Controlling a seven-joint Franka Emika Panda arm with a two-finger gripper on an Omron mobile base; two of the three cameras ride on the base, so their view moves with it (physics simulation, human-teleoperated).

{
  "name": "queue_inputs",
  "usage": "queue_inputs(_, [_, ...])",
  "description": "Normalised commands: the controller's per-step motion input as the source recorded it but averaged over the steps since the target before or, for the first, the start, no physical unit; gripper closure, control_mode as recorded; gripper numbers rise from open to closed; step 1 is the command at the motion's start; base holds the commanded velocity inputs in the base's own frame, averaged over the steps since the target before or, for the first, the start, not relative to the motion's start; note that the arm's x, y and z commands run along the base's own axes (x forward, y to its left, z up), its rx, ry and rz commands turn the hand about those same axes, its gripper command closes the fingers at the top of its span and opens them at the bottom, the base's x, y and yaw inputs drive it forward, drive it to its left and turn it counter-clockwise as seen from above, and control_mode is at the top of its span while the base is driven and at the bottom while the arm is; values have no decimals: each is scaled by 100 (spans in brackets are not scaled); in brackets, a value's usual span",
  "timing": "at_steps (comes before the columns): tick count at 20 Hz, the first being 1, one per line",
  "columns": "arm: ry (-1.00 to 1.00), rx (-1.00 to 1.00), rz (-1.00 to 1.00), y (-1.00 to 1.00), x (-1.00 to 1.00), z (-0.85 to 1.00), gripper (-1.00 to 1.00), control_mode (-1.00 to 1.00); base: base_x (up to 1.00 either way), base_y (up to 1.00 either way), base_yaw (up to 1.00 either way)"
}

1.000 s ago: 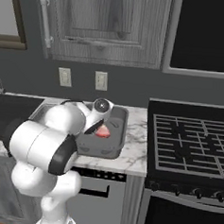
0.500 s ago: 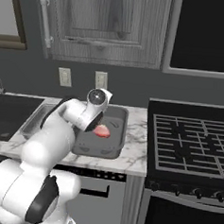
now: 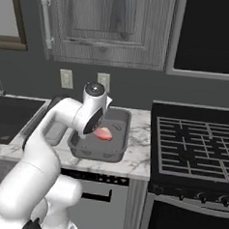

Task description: Place one sweet potato and one steak in each tupperware on the nearby counter, to pack two identical lunches.

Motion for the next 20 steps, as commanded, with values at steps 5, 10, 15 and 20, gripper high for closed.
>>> queue_inputs(5, [-1, 0, 4, -2, -100, 22, -100, -100, 0, 0, 0])
queue_inputs(10, [-6, 0, 6, -2, -100, 62, -100, -100, 0, 0, 0])
queue_inputs(15, [-1, 0, 0, -18, -100, 83, -100, -100, 0, 0, 0])
queue_inputs(20, [0, 0, 1, -5, -83, 93, -100, -100, 0, 0, 0])
